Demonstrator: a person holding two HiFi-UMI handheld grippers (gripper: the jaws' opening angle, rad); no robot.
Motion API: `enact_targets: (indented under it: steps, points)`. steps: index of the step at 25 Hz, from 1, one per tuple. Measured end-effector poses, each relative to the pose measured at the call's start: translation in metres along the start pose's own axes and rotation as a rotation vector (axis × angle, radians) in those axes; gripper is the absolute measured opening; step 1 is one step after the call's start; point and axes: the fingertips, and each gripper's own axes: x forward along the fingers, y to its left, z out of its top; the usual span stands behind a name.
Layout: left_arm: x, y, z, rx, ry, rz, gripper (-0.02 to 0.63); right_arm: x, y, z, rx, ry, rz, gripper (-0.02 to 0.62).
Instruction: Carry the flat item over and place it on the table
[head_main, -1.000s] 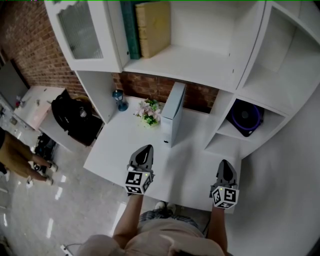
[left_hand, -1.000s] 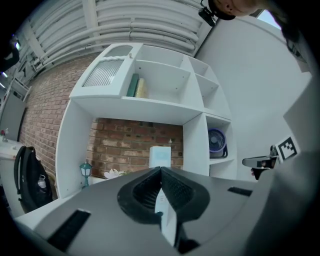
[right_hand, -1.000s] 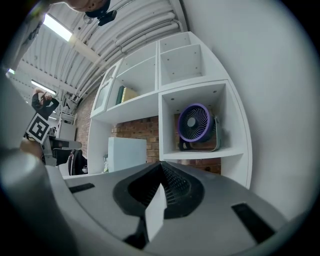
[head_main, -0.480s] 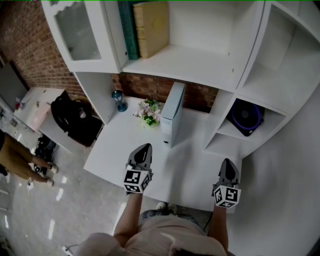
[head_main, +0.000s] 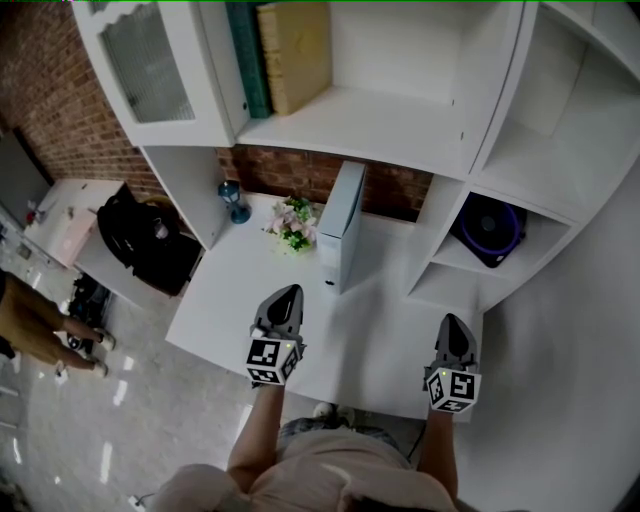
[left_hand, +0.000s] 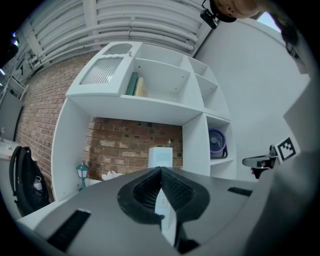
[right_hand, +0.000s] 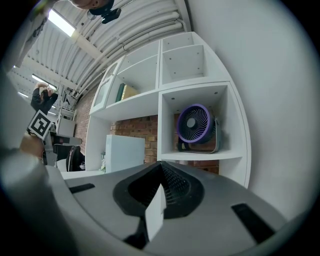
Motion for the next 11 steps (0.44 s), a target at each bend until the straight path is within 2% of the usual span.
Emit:
enact_targets:
  steps: [11]
  points:
    - [-0.0016,0.0006,-0.0065,-0.005,0.01,-0.005,0.028,-0.0025,0.0019,-0.0063,0.003,0.011,-0.004,0.015]
